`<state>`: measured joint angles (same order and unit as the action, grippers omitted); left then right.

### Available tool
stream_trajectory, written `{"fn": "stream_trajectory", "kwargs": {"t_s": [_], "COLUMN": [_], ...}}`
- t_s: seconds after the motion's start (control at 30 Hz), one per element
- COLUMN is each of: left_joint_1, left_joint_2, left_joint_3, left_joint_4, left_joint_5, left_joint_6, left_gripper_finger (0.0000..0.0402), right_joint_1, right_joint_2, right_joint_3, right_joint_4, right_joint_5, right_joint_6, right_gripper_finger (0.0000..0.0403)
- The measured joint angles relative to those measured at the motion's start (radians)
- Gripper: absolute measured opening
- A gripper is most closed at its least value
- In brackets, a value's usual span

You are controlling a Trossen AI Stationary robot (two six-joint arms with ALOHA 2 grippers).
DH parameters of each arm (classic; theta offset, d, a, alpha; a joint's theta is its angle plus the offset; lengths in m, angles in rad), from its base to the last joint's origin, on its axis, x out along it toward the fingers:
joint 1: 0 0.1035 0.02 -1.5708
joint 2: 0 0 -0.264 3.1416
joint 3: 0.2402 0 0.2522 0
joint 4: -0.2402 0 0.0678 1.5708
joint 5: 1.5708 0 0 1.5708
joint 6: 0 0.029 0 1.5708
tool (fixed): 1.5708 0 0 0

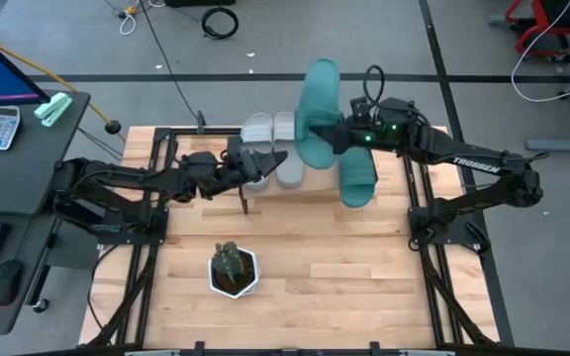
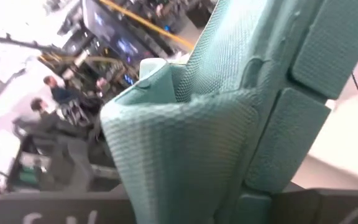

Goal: Pick and place slides into the shelf
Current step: Put the green slides on the shelf

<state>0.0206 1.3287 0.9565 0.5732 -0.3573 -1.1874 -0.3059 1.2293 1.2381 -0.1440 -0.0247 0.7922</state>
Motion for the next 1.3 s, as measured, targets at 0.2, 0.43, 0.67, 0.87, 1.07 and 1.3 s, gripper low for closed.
{"fn": "stream_trajectory", "kwargs": {"t_s": [0.2,0.43,0.67,0.87,1.07,1.3], "left_joint_1": [-0.003,-0.003,-0.003,0.0,0.0,0.006], "left_joint_2": [0.029,0.102,0.142,0.142,0.142,0.143], "left_joint_3": [0.0,0.0,0.0,0.0,-0.001,0.0], "left_joint_4": [0.021,0.189,0.298,0.291,0.257,0.231], "left_joint_5": [-0.044,-0.04,-0.039,-0.047,-0.055,-0.035], "left_joint_6": [0.022,0.02,0.02,0.029,0.034,0.029], "left_gripper_finger": [0.025,0.0248,0.0246,0.0238,0.0247,0.0249], "right_joint_1": [-0.01,-0.006,-0.006,0.001,0.016,0.045], "right_joint_2": [0.0,0.0,0.004,0.018,0.045,0.063], "right_joint_3": [0.0,0.0,0.0,0.0,0.0,-0.002], "right_joint_4": [0.03,0.036,0.016,0.027,0.042,0.066], "right_joint_5": [-0.005,0.016,0.017,0.019,0.023,-0.003], "right_joint_6": [0.052,0.069,0.07,0.083,0.102,0.131], "right_gripper_finger": [0.0105,0.0105,0.0105,0.0105,0.0105,0.0105]}}
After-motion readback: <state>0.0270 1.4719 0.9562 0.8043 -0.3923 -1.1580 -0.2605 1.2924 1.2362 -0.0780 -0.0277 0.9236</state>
